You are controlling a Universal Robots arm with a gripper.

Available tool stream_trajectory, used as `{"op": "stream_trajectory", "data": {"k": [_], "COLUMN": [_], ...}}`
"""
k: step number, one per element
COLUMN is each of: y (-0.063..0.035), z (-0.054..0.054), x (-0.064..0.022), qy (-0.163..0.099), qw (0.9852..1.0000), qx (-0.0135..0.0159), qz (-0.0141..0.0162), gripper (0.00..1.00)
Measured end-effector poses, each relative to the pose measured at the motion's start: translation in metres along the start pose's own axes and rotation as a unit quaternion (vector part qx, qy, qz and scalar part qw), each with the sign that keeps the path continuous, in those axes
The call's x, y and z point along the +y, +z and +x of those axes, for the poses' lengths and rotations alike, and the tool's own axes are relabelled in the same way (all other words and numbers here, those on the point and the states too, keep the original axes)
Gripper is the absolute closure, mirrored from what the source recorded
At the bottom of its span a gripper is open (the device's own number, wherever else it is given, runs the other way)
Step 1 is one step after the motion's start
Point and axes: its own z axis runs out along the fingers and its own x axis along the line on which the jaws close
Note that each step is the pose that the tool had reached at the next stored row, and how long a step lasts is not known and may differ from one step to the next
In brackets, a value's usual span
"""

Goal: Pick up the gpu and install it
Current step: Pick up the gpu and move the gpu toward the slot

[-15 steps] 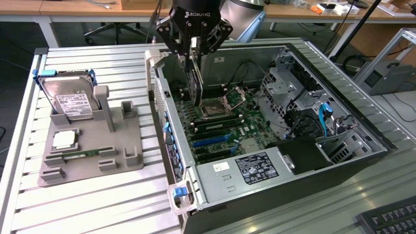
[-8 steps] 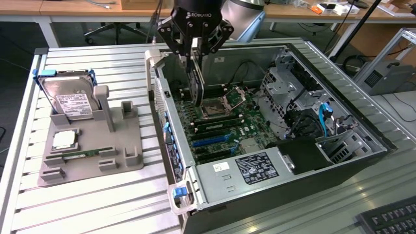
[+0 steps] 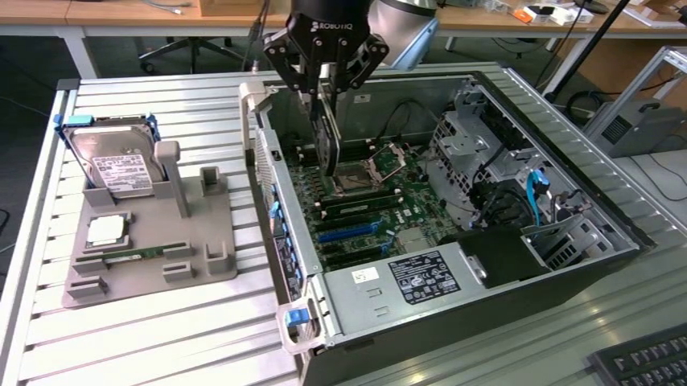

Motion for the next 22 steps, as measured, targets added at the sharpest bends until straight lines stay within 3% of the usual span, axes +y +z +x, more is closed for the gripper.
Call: {"op": "stream_trajectory", "data": {"k": [22], "y": [0.0059], "z": [-0.0091], "x": [0.0008], "qy": [0.0], "qw": [1.0], "qx": [-0.0001], "qz": [0.002], "gripper": [0.73]}}
